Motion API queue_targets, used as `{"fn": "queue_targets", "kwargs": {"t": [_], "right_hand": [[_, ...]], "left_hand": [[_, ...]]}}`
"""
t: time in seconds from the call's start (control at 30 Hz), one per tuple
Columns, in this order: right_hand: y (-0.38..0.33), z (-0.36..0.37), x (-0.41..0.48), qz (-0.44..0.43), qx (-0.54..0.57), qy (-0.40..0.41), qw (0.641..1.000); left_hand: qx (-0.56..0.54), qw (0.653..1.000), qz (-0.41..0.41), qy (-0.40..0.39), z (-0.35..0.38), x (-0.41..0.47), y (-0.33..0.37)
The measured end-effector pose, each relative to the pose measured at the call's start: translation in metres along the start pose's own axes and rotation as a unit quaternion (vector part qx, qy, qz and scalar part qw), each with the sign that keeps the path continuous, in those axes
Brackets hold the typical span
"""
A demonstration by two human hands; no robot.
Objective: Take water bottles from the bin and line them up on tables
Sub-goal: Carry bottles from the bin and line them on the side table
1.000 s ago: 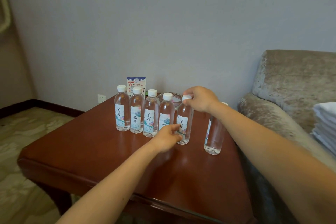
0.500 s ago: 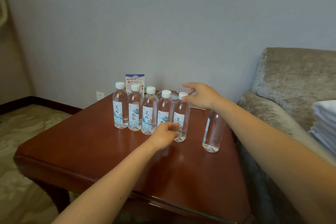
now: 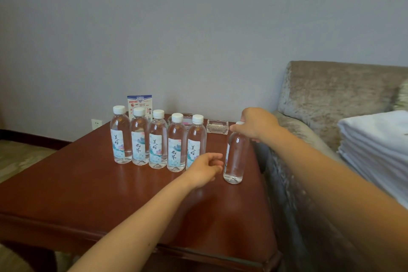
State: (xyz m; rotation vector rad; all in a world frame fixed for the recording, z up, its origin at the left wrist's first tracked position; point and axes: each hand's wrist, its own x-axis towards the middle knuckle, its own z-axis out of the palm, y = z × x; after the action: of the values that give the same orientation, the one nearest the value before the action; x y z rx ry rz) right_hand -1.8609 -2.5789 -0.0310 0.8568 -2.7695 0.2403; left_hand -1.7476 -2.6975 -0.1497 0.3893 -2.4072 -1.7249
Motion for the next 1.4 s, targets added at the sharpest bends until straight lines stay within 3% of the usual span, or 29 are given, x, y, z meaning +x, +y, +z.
{"fn": "queue_targets", "kwargs": {"t": [0.47,1.4], "right_hand": [[-0.006,0.018,0.007,-0.072,0.204,-0.022,0.976],[-0.028,0.034,0.019,-0.086,0.263,0.001,0.961]], "left_hand": [[0.006,0.999,0.020,0.024,-0.001,0.002,-0.007],[0.051,0.998,0.018,0.042,-0.018,0.005,-0.025]]}}
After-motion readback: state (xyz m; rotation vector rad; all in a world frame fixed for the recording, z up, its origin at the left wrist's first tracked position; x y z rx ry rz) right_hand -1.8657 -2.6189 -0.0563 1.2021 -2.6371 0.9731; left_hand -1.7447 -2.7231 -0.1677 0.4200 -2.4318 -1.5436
